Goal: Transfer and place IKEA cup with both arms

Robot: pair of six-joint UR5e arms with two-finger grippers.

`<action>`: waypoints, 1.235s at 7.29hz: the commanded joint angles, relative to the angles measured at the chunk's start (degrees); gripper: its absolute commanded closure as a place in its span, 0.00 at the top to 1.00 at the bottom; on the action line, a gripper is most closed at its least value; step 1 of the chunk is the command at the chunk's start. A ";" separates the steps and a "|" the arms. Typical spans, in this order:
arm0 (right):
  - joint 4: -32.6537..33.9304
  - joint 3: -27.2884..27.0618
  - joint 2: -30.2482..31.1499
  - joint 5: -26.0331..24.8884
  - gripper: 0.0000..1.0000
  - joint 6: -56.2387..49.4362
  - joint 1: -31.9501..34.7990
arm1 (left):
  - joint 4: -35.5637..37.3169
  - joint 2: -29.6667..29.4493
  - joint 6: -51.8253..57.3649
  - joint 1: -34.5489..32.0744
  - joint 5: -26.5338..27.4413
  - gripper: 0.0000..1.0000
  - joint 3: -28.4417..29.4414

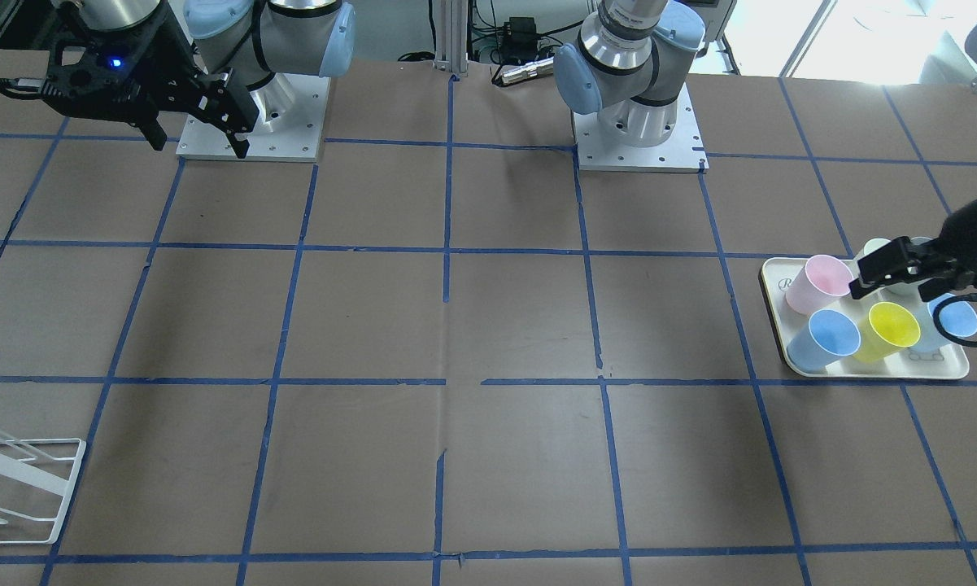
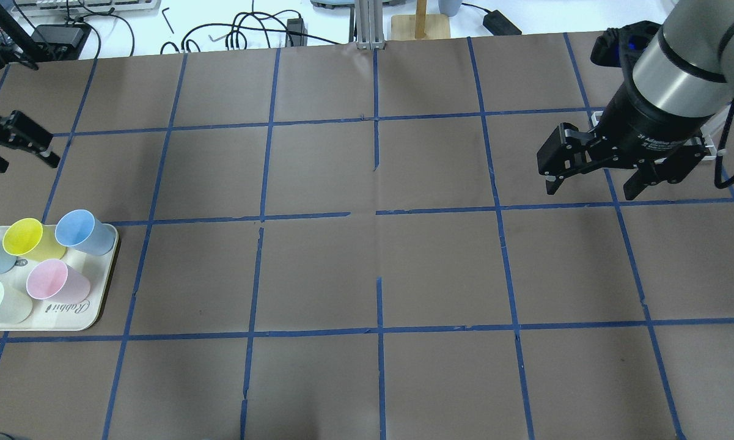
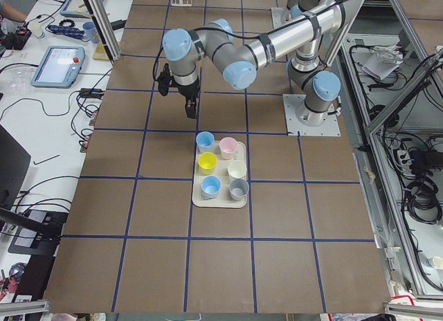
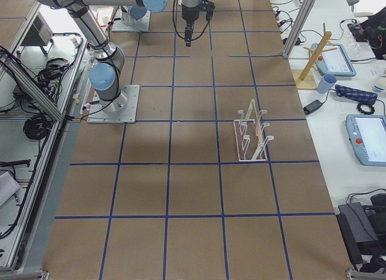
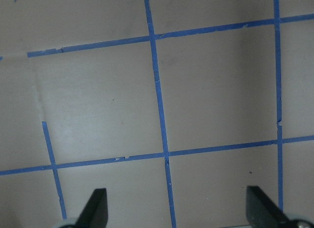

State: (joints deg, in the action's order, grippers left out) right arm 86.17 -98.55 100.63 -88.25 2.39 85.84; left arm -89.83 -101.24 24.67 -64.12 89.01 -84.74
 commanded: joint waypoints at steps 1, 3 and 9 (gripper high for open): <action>0.05 0.29 -0.08 -0.08 1.00 -0.02 0.03 | -2.11 2.96 -17.92 -15.44 0.11 1.00 2.91; 0.05 0.38 -0.08 -0.08 1.00 -0.02 0.03 | -2.45 8.48 -26.25 -25.93 0.29 1.00 0.91; 0.14 0.73 -0.17 0.01 1.00 -0.02 0.03 | -1.40 8.51 -25.99 -26.14 0.29 1.00 0.98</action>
State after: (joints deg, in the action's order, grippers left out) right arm 86.30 -97.96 100.52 -88.24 2.38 85.87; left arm -91.37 -92.16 -1.19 -90.24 89.22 -84.12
